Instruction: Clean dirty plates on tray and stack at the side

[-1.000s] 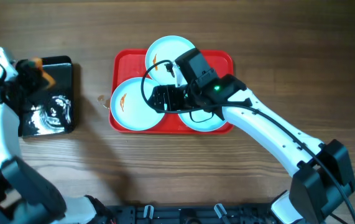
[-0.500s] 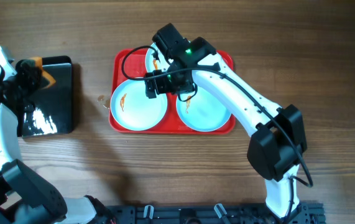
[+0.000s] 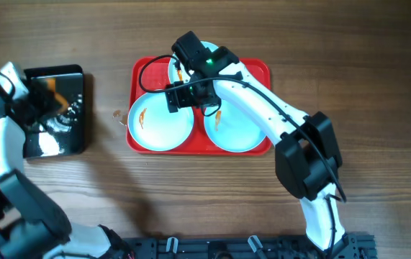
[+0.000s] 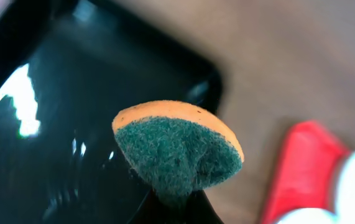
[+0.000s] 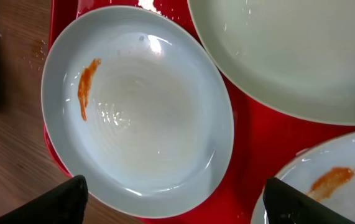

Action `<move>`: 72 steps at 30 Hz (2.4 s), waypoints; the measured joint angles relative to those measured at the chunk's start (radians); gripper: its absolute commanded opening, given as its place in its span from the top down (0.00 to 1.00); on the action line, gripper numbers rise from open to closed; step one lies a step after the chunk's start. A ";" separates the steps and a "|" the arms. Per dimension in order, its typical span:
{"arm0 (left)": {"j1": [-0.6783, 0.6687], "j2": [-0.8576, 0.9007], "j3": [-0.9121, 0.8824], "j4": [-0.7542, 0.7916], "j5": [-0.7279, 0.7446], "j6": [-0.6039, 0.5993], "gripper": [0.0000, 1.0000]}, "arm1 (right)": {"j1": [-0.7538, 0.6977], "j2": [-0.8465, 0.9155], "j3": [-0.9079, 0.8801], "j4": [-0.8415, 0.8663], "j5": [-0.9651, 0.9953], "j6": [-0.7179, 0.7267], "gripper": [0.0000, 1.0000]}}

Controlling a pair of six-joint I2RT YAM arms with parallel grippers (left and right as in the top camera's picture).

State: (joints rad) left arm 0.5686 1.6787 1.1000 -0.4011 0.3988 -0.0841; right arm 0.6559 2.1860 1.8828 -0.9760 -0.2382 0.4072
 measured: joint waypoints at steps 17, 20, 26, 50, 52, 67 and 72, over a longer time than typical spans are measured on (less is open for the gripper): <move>0.030 -0.078 -0.029 0.028 0.240 0.005 0.96 | 0.001 0.049 0.000 0.047 0.048 0.045 0.24; 0.030 -0.078 -0.029 0.027 0.244 0.005 0.96 | 0.001 0.083 0.000 0.047 0.056 0.046 0.25; 0.030 -0.078 -0.029 0.026 0.247 0.005 0.96 | 0.001 0.126 0.000 0.056 0.056 0.049 0.26; 0.030 -0.078 -0.029 0.026 0.235 0.005 0.96 | 0.001 0.128 -0.024 0.084 0.068 0.063 0.61; 0.030 -0.078 -0.029 0.026 0.235 0.005 0.96 | 0.001 0.128 -0.024 0.084 0.068 0.063 0.62; 0.030 -0.078 -0.029 0.023 0.235 0.005 0.96 | 0.001 0.152 -0.024 0.072 0.059 0.064 0.63; 0.030 -0.078 -0.029 0.022 0.235 0.005 0.96 | 0.001 0.152 -0.024 0.064 0.016 0.044 0.61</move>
State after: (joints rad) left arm 0.5983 1.6005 1.0714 -0.3794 0.6338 -0.0788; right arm 0.6567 2.3383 1.8584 -0.9123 -0.2222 0.4511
